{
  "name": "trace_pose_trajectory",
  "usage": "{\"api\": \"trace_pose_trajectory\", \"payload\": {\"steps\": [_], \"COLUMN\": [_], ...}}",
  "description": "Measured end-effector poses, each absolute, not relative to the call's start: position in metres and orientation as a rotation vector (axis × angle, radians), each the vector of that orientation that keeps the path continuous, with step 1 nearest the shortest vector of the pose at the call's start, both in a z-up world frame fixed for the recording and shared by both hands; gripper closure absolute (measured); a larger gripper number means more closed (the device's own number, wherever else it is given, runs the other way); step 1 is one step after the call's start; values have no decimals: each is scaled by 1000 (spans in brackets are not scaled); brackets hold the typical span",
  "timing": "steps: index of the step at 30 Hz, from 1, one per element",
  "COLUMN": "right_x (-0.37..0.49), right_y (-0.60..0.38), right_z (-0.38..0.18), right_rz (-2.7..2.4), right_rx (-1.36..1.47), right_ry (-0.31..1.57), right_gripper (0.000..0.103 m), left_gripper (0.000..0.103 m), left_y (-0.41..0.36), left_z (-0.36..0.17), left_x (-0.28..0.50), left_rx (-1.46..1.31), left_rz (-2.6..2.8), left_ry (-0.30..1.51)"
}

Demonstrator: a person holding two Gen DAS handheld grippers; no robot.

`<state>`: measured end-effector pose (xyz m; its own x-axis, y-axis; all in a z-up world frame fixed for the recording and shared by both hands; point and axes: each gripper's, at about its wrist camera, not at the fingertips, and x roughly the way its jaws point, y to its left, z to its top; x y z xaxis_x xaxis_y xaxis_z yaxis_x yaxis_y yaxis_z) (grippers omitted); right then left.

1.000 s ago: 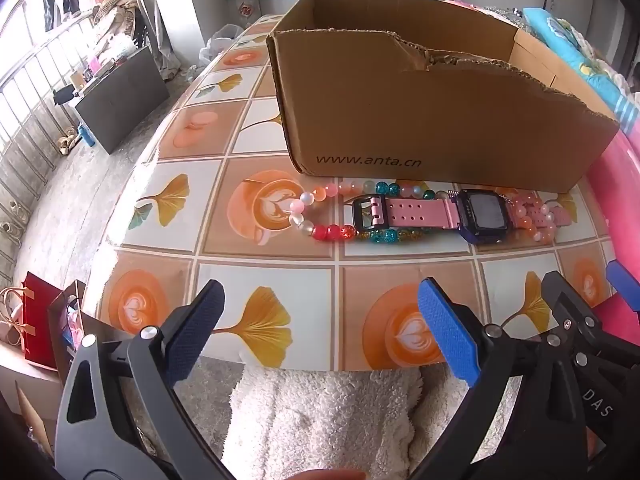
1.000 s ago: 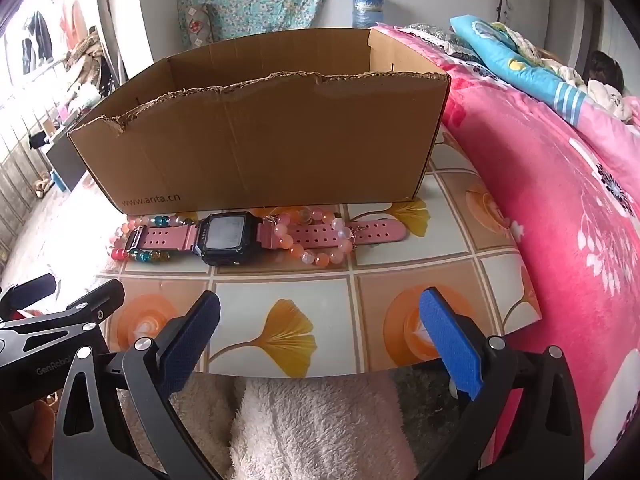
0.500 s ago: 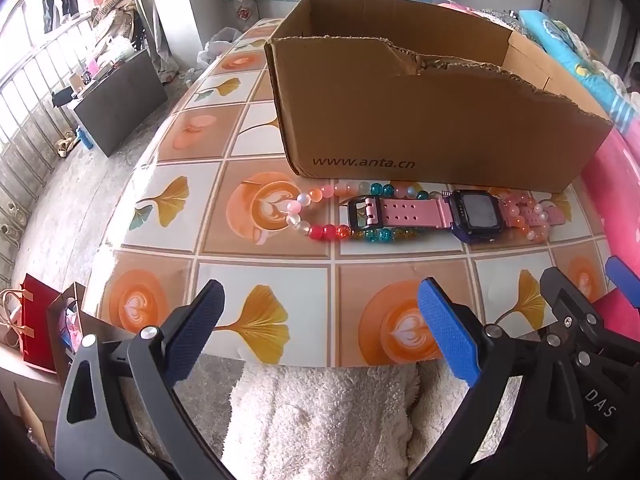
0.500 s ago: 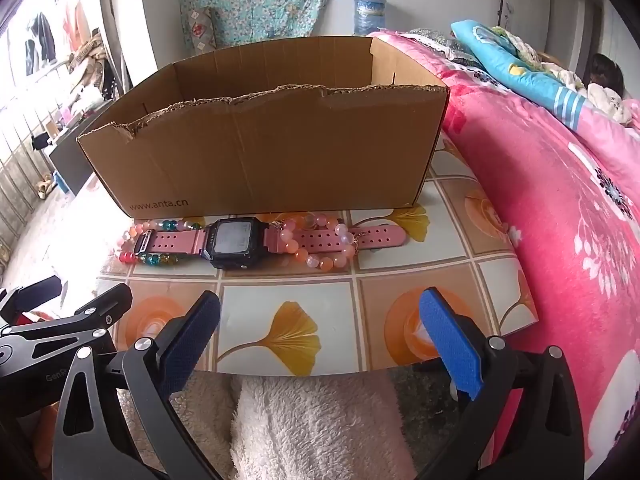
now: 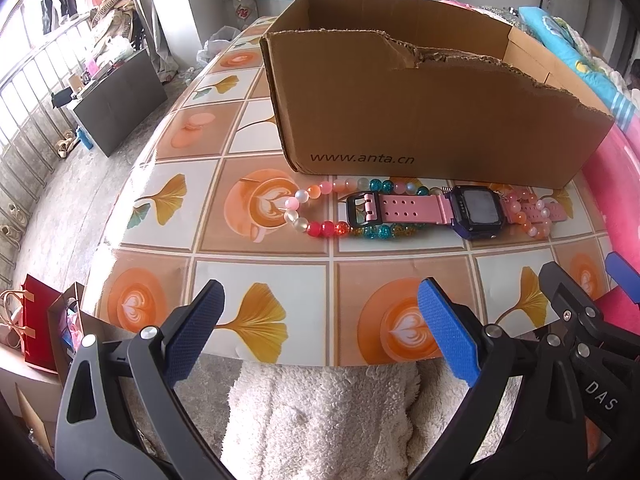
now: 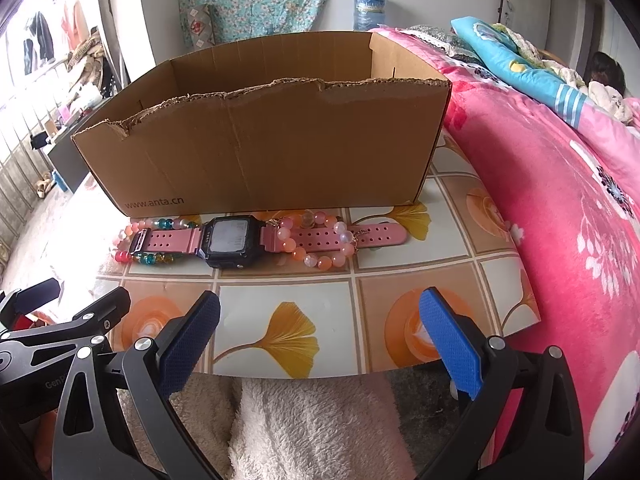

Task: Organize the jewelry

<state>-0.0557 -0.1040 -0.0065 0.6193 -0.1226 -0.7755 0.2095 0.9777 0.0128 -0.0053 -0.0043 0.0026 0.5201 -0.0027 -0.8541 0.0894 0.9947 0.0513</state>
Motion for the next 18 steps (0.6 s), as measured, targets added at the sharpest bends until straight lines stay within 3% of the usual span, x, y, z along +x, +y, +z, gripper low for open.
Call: {"api": "trace_pose_trajectory", "payload": {"steps": [18], "right_x": [-58], "right_y": [-107], "right_z": [-3], "right_rz": [-195], "right_rx": [110], "right_ry": [867], "right_gripper": [5], "left_gripper": [9], "left_y": [-6], "left_z": [5], "left_x": [-9], "left_rx": [97], "left_rz": [-52], "left_ry": [1005]}}
